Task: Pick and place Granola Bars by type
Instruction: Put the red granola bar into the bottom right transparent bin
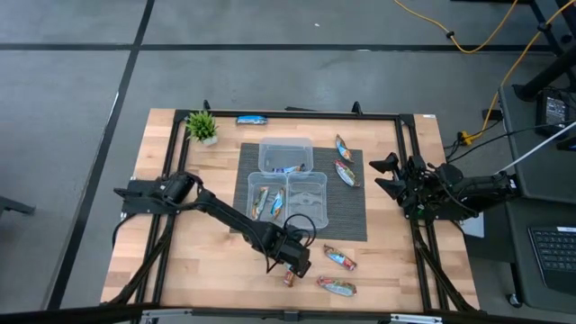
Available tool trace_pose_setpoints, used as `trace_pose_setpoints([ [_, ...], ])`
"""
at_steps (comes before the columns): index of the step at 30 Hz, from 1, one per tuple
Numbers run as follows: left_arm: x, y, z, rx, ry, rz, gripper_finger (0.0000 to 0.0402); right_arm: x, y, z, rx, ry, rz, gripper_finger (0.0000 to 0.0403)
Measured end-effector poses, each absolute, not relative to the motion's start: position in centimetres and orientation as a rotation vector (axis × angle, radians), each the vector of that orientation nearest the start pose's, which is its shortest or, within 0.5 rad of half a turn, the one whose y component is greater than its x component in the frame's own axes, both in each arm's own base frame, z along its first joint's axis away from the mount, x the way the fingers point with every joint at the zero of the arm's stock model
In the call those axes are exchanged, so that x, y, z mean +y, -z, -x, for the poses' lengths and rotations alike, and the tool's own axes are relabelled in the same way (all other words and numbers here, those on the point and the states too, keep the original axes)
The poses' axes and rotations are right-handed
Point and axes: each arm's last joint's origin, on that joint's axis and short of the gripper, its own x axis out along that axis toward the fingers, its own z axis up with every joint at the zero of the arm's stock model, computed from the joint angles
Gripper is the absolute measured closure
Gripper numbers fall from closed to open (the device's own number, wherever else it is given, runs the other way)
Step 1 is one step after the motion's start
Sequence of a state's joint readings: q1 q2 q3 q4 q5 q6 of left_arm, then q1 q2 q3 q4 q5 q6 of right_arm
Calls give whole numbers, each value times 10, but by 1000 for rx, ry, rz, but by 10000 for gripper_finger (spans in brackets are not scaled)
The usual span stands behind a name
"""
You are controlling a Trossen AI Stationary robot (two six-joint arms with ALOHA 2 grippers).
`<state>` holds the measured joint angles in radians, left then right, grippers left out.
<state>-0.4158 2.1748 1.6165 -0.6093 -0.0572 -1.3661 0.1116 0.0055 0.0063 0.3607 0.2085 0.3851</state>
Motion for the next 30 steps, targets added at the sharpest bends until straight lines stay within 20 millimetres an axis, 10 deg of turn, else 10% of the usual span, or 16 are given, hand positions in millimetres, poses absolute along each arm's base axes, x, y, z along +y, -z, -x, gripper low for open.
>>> trace_pose_setpoints([
  [13,-178,-140,-409,1153,-579,933,132,4,-199,-91,-372,26,-438,59],
  [30,-179,-145,-401,1180,-621,949,351,4,-199,-91,-372,26,-438,59],
])
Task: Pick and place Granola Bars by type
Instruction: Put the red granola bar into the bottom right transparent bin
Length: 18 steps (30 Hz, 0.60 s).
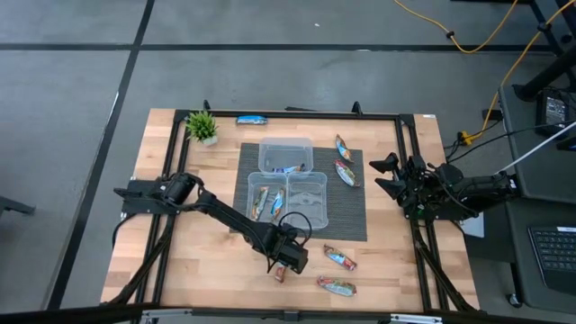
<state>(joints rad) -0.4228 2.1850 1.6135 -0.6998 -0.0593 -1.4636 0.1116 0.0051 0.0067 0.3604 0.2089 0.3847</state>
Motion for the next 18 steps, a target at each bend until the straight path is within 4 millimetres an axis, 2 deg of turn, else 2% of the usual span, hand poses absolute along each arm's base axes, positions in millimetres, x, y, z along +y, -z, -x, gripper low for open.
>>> trace_pose_setpoints([
  [3,-182,-155,-401,1162,-554,961,367,4,-199,-91,-372,27,-438,59],
  [10,-197,-210,-398,979,-353,1037,368,4,-199,-91,-372,27,-438,59],
  [14,-199,-262,-384,791,-256,1008,374,4,-199,-91,-372,27,-438,59],
  [18,-181,-324,-360,540,-248,874,373,4,-199,-91,-372,27,-438,59],
])
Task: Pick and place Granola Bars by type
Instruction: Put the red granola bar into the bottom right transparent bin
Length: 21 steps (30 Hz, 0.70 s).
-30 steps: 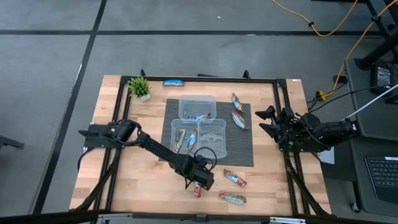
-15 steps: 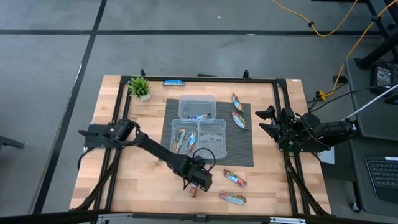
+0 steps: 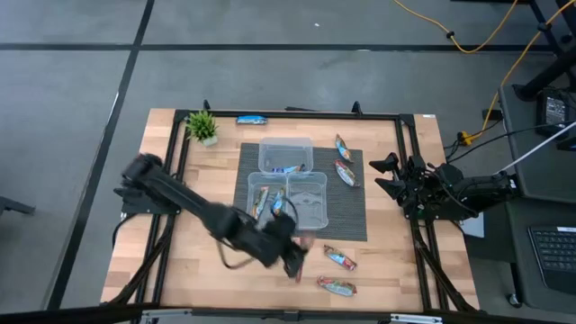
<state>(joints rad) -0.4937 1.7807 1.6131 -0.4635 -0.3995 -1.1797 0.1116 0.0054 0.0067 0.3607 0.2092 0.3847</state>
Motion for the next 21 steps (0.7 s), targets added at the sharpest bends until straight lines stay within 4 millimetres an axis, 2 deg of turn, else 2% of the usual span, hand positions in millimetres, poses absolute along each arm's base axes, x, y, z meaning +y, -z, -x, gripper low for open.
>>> trace_pose_setpoints([
  [4,-160,-381,-327,304,-304,711,374,4,-199,-91,-372,27,-438,59],
  [8,-143,-411,-304,199,-345,599,374,4,-199,-91,-373,26,-440,59],
  [15,-114,-430,-294,167,-373,474,374,4,-199,-91,-372,26,-441,59],
  [21,-67,-433,-307,212,-347,409,374,4,-199,-91,-373,26,-441,59],
])
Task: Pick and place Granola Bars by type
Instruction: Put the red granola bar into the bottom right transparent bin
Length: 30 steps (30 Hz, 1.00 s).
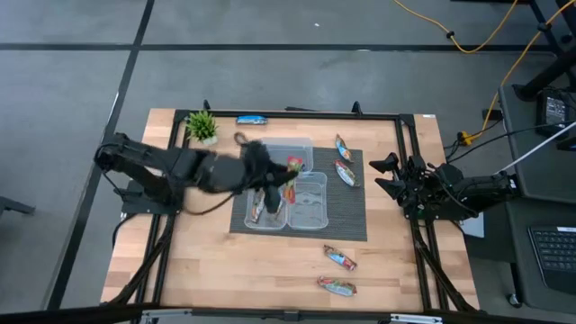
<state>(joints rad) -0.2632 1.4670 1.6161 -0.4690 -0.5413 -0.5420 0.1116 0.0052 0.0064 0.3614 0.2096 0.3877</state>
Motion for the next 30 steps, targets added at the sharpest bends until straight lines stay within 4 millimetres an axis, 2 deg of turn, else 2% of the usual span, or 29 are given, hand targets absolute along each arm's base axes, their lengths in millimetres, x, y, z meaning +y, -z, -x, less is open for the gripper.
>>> trace_pose_setpoints([
  [6,-11,-424,-325,295,-264,379,373,4,-199,-91,-373,27,-439,59],
  [11,8,-413,-333,379,-191,334,373,4,-199,-91,-374,31,-439,59],
  [15,16,-383,-353,524,-138,338,373,4,-199,-91,-375,37,-441,59],
  [19,15,-350,-380,621,-51,334,373,4,-199,-91,-375,37,-441,59],
  [24,16,-298,-410,765,-12,355,373,4,-199,-91,-374,37,-440,59],
  [30,14,-250,-434,872,46,408,373,4,-199,-91,-374,37,-437,59],
])
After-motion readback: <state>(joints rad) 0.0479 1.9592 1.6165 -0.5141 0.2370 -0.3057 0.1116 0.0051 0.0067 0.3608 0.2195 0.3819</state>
